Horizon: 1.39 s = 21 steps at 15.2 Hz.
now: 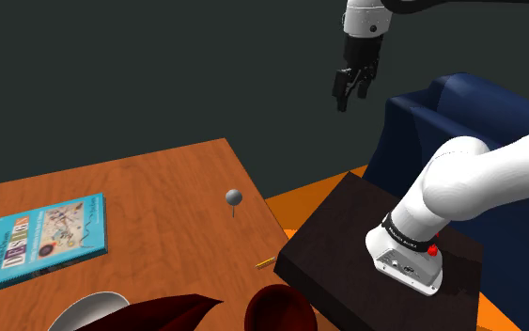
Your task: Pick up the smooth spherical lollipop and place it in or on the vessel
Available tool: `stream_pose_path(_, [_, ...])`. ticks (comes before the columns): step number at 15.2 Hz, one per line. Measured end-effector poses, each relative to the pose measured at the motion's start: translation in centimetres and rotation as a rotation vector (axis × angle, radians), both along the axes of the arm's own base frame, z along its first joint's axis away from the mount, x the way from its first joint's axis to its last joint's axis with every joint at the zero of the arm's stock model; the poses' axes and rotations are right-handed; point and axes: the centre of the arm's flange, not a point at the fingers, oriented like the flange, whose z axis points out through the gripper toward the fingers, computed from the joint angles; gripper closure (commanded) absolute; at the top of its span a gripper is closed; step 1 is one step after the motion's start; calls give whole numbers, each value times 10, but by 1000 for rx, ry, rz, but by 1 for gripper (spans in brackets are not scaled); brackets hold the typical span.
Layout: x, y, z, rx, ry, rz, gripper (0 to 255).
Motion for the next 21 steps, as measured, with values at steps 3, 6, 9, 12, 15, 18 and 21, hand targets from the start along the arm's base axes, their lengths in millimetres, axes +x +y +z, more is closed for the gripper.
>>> stream_pose_path(3, [7,10,-9,-7,2,1,0])
stream_pose_path(6, [30,30,-39,-22,7,3,0])
stream_pose_path(9, [49,49,-65,-38,10,5,0])
stream_pose_path(12, [69,72,-94,-54,14,7,0])
stream_pose_path(15, [94,92,-123,-70,18,8,0])
stream_pose_path(18, [113,114,-154,-86,22,11,0])
stream_pose_path(21, [136,129,-181,-103,26,12,0])
